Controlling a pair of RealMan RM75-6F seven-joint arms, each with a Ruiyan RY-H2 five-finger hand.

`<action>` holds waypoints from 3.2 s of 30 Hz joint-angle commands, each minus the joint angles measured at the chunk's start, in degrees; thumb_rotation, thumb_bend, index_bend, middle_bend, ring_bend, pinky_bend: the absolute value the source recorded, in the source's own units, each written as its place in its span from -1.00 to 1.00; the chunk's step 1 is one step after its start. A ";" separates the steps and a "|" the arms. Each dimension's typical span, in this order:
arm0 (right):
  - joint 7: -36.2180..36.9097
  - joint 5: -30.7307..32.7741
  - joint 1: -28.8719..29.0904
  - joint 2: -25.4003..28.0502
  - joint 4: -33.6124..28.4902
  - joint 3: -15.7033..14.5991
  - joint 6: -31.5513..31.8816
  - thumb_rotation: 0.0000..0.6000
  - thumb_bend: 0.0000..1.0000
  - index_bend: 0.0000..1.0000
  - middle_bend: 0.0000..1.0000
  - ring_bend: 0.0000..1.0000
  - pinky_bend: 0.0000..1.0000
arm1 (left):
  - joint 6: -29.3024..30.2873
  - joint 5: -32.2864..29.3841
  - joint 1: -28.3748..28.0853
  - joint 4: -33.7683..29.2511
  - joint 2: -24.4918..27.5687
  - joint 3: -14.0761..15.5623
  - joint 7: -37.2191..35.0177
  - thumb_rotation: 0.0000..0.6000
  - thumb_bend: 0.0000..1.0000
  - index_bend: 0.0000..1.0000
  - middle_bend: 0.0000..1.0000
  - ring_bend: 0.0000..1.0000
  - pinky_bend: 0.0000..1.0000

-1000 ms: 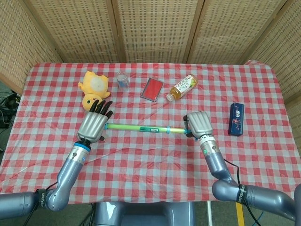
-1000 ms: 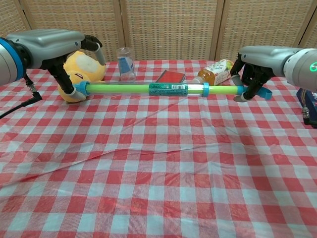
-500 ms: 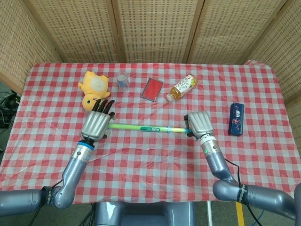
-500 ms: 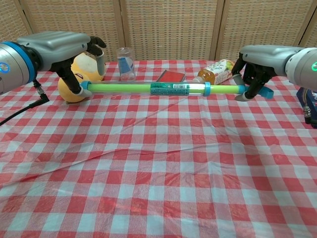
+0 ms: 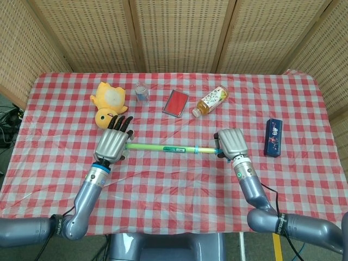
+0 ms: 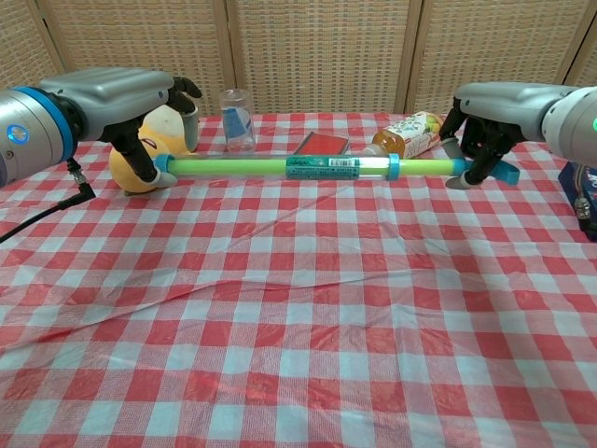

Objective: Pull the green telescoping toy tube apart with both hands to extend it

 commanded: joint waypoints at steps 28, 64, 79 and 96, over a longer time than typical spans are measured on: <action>-0.32 0.94 0.59 -0.15 0.19 -0.91 0.37 1.00 -0.09 0.64 1.00 0.89 0.02 | -0.35 -3.16 -1.97 1.99 -1.48 1.29 -0.30 1.00 -0.32 -0.31 -1.00 -1.00 -1.00; -0.48 2.23 0.38 0.42 0.55 -1.27 1.13 1.00 -0.09 0.64 1.00 0.89 0.02 | 2.74 -0.16 0.25 0.68 -0.59 4.07 -3.38 1.00 -0.18 0.15 -1.00 -1.00 -1.00; -0.52 3.78 0.03 0.72 2.69 -0.98 1.28 1.00 -0.10 0.64 1.00 0.89 0.02 | 3.27 2.99 4.50 -2.07 5.73 6.59 -7.02 1.00 -0.18 0.15 -1.00 -1.00 -1.00; -0.05 6.56 -0.71 2.27 5.15 -0.18 0.63 1.00 -0.10 0.64 1.00 0.89 0.02 | 2.86 6.14 8.03 -1.84 10.77 8.68 -9.38 1.00 -0.18 0.15 -1.00 -1.00 -1.00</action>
